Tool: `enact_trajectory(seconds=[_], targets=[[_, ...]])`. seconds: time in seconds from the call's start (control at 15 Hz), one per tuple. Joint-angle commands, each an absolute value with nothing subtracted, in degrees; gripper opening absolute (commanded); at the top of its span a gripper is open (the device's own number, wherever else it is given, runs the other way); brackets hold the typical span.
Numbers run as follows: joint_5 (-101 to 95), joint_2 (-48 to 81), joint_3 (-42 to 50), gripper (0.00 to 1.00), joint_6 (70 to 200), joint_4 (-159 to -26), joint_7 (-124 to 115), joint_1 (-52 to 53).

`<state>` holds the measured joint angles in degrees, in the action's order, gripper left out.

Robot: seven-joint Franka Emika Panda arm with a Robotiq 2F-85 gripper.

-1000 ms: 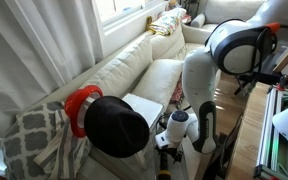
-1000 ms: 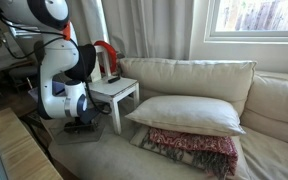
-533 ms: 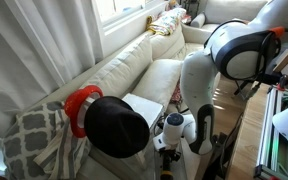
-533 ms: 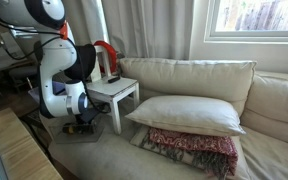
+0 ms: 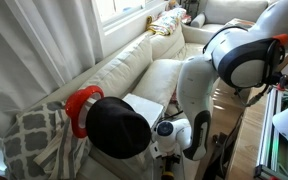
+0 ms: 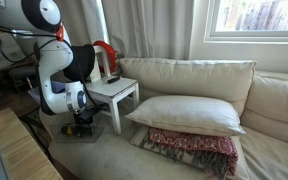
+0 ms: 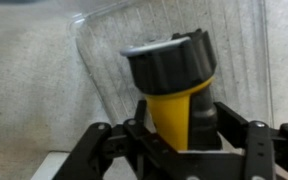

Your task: Remove the torch from the clear container then place the container on the seat of the white chair

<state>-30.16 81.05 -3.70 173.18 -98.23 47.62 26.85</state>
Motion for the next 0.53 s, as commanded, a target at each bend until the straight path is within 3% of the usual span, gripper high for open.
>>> enact_trajectory(seconds=[0.0, 0.33, 0.47], targets=[[-30.4, 84.9, -3.7, 0.38, 170.7, -92.8, 44.9, 29.0], [-30.6, 81.9, -5.3, 0.03, 167.3, -94.0, 43.2, 29.4], [-30.6, 81.4, -6.0, 0.0, 166.0, -93.8, 42.7, 29.2]])
